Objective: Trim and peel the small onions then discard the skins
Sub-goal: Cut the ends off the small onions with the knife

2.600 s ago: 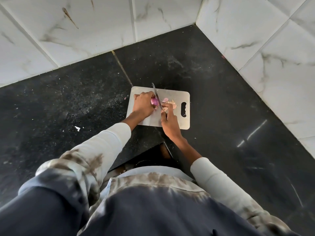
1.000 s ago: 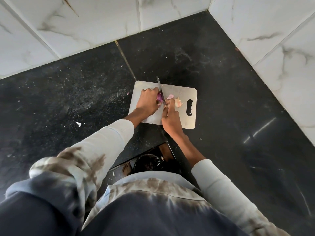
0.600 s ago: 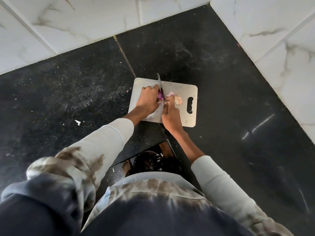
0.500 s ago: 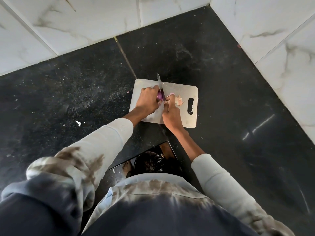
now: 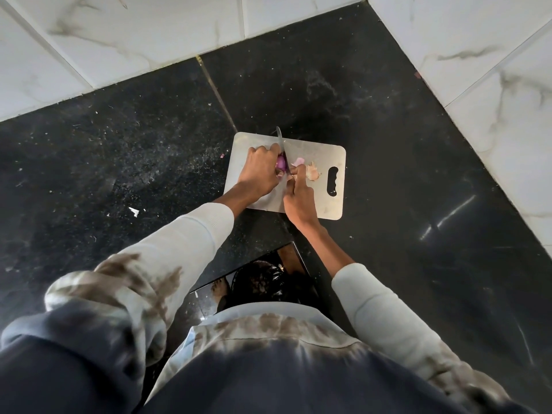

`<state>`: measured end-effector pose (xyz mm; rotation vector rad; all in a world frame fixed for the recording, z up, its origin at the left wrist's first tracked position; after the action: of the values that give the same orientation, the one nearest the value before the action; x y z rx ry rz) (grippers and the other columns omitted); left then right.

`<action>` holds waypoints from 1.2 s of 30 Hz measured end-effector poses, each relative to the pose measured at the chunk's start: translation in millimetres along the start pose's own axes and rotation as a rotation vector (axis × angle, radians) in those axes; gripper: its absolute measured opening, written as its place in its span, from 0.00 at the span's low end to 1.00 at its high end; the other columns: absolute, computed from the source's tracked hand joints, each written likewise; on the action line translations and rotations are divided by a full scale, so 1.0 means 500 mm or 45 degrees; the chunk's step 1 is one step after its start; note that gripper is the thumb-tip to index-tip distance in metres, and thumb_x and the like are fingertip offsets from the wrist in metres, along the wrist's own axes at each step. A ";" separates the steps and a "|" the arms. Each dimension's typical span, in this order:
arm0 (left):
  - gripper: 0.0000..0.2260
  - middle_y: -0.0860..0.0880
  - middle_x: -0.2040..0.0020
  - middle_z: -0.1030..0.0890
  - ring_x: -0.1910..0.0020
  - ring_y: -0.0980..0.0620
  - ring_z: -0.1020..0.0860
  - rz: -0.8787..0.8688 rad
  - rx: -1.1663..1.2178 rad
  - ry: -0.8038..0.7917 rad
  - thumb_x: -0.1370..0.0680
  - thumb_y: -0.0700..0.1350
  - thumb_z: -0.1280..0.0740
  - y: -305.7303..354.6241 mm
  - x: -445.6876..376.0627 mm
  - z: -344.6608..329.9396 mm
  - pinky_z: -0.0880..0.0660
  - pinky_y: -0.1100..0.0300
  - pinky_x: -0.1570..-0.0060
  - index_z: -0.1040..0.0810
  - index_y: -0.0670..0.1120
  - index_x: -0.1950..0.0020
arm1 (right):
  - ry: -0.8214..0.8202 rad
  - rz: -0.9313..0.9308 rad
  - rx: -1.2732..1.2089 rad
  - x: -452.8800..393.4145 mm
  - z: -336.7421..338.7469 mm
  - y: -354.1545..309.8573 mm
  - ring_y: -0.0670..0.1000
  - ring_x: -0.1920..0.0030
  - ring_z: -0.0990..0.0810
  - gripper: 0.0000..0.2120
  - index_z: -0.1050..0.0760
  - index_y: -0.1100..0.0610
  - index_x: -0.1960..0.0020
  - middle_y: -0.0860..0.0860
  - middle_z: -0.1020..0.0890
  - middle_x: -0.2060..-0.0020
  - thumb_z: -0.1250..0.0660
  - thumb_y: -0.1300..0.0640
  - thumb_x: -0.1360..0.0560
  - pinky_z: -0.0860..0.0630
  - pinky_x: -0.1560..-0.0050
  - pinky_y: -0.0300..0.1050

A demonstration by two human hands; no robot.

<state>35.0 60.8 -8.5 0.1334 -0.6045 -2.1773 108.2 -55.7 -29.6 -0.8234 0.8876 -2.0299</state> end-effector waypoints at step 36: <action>0.20 0.50 0.32 0.18 0.32 0.45 0.26 -0.078 -0.082 0.037 0.22 0.51 0.25 -0.025 -0.006 0.001 0.36 0.43 0.32 0.22 0.52 0.30 | 0.216 0.094 -0.059 0.072 0.088 0.024 0.65 0.56 0.16 0.11 0.35 0.57 0.30 0.60 0.18 0.56 0.43 0.57 0.12 0.19 0.58 0.63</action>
<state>27.8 70.0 -14.4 0.1505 -0.5193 -2.2476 128.7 -104.4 -6.0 -0.6396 1.0474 -2.0432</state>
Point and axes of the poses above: each hand's wrist, its own x-axis away from the middle knuckle, its own z-axis out of the back of the hand, y = z × x, the point moved 5 cm from there along -x, towards the middle knuckle
